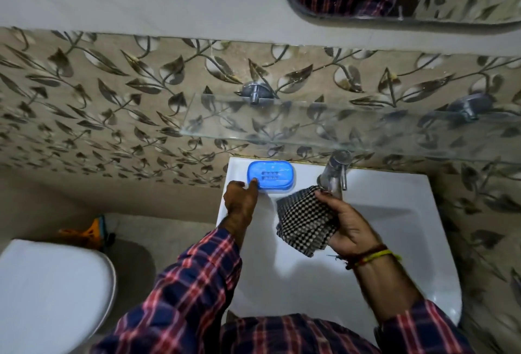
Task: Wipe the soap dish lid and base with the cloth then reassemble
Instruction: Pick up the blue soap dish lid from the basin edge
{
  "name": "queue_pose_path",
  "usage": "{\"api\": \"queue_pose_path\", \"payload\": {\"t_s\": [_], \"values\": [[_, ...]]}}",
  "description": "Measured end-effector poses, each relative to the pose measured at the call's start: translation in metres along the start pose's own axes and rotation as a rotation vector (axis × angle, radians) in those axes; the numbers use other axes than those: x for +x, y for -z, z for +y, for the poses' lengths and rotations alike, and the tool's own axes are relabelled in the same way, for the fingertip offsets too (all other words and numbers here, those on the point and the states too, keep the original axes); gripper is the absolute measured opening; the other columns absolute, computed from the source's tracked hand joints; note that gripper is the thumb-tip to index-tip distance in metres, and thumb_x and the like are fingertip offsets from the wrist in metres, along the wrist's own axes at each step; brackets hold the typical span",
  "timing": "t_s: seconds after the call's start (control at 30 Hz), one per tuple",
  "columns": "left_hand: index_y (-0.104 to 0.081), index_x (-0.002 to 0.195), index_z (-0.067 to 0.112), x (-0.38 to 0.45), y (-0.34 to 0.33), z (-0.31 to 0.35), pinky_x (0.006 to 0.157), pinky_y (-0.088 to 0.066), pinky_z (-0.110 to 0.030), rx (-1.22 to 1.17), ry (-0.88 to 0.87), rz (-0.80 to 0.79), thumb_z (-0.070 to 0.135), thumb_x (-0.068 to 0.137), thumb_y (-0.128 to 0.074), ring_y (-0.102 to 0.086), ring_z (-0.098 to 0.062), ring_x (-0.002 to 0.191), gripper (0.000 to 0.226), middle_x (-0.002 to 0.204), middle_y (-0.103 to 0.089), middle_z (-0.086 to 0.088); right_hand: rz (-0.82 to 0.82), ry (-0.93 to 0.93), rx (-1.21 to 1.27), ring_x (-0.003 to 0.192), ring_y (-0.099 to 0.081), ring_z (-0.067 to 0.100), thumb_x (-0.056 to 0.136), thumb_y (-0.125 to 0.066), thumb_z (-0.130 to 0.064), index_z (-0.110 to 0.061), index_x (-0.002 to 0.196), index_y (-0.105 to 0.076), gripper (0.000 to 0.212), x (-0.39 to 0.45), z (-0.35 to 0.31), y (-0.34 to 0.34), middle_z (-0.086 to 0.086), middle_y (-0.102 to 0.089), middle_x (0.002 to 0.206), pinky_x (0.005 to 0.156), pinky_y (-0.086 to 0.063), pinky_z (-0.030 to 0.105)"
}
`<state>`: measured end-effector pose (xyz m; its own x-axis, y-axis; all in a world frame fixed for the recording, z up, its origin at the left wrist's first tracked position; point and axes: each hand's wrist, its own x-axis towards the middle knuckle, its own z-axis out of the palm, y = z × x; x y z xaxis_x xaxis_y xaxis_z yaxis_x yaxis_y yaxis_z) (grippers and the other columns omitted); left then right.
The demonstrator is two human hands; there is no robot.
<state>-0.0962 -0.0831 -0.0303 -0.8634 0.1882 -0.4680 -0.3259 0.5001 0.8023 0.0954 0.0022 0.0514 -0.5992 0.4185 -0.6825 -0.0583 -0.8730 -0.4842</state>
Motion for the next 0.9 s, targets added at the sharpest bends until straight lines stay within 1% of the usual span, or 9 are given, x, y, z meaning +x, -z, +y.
{"api": "queue_pose_path", "payload": {"t_s": [0.1, 0.23, 0.4, 0.53, 0.6, 0.67, 0.73, 0.8, 0.9], "values": [[-0.066, 0.069, 0.018, 0.033, -0.016, -0.025, 0.073, -0.063, -0.049, -0.027, 0.003, 0.057, 0.069, 0.056, -0.069, -0.074, -0.035, 0.077, 0.053, 0.08, -0.076, -0.013, 0.006, 0.019, -0.018, 0.085, -0.071, 0.032, 0.072, -0.067, -0.001, -0.007, 0.099, -0.067, 0.028, 0.006, 0.0, -0.001, 0.018, -0.071, 0.097, 0.075, -0.061, 0.047], [-0.062, 0.056, 0.016, 0.031, -0.013, -0.015, 0.068, -0.062, -0.052, -0.01, -0.006, 0.081, 0.058, 0.052, -0.069, -0.075, -0.035, 0.069, 0.043, 0.073, -0.075, -0.015, 0.009, -0.042, -0.046, 0.103, -0.066, 0.039, 0.075, -0.058, -0.003, -0.002, 0.115, -0.063, 0.041, 0.008, -0.004, 0.001, 0.025, -0.068, 0.116, 0.095, -0.05, 0.057], [-0.078, 0.079, 0.005, -0.014, 0.003, 0.034, 0.082, -0.057, -0.033, 0.076, -0.033, 0.077, 0.034, 0.078, -0.071, -0.073, -0.033, 0.086, 0.03, 0.083, -0.077, -0.016, -0.033, -0.048, -0.003, 0.104, -0.07, 0.036, 0.086, -0.063, -0.011, 0.001, 0.13, -0.057, 0.046, 0.014, -0.002, 0.0, 0.026, -0.065, 0.125, 0.087, -0.058, 0.051], [-0.076, 0.088, 0.004, -0.023, 0.004, 0.045, 0.085, -0.049, -0.029, 0.071, -0.074, 0.128, 0.026, 0.084, -0.071, -0.069, -0.034, 0.094, 0.023, 0.093, -0.076, -0.015, -0.016, 0.076, -0.088, 0.094, -0.073, 0.034, 0.083, -0.068, -0.01, 0.002, 0.132, -0.057, 0.051, 0.018, 0.004, -0.007, 0.03, -0.064, 0.124, 0.067, -0.061, 0.04], [-0.073, 0.079, 0.01, -0.02, 0.003, 0.042, 0.087, -0.055, -0.035, 0.006, -0.123, 0.137, 0.032, 0.078, -0.073, -0.071, -0.033, 0.086, 0.022, 0.082, -0.076, -0.011, -0.029, 0.078, -0.108, 0.104, -0.07, 0.036, 0.082, -0.068, -0.009, 0.001, 0.131, -0.059, 0.05, 0.017, 0.002, -0.006, 0.027, -0.065, 0.124, 0.076, -0.061, 0.044], [-0.065, 0.077, 0.018, -0.016, 0.004, 0.034, 0.082, -0.06, -0.045, -0.141, -0.143, 0.119, 0.035, 0.072, -0.075, -0.072, -0.029, 0.075, 0.019, 0.073, -0.072, -0.005, -0.06, 0.042, -0.12, 0.118, -0.063, 0.039, 0.084, -0.066, -0.007, -0.001, 0.13, -0.061, 0.046, 0.013, -0.002, -0.002, 0.024, -0.064, 0.128, 0.095, -0.053, 0.054], [-0.061, 0.085, 0.021, -0.021, 0.007, 0.033, 0.08, -0.062, -0.048, -0.307, -0.13, 0.067, 0.019, 0.081, -0.077, -0.068, -0.026, 0.074, 0.016, 0.075, -0.067, -0.005, -0.083, 0.047, -0.136, 0.122, -0.059, 0.041, 0.083, -0.065, -0.005, -0.003, 0.13, -0.06, 0.048, 0.008, -0.008, 0.005, 0.023, -0.063, 0.13, 0.107, -0.041, 0.062], [-0.063, 0.092, 0.012, -0.029, 0.012, 0.034, 0.075, -0.063, -0.037, -0.425, -0.15, -0.008, 0.005, 0.09, -0.07, -0.063, -0.024, 0.077, 0.01, 0.079, -0.062, -0.009, -0.075, 0.109, -0.167, 0.12, -0.06, 0.042, 0.077, -0.066, 0.0, -0.001, 0.129, -0.06, 0.052, 0.0, -0.016, 0.009, 0.025, -0.063, 0.129, 0.107, -0.041, 0.061], [-0.064, 0.099, 0.002, -0.043, 0.017, 0.037, 0.064, -0.061, -0.023, -0.501, -0.169, -0.11, 0.005, 0.097, -0.061, -0.062, -0.017, 0.073, 0.005, 0.08, -0.062, -0.008, -0.021, 0.188, -0.227, 0.116, -0.06, 0.044, 0.072, -0.066, 0.003, 0.008, 0.126, -0.057, 0.055, -0.011, -0.025, 0.008, 0.031, -0.06, 0.129, 0.104, -0.046, 0.055]]}}
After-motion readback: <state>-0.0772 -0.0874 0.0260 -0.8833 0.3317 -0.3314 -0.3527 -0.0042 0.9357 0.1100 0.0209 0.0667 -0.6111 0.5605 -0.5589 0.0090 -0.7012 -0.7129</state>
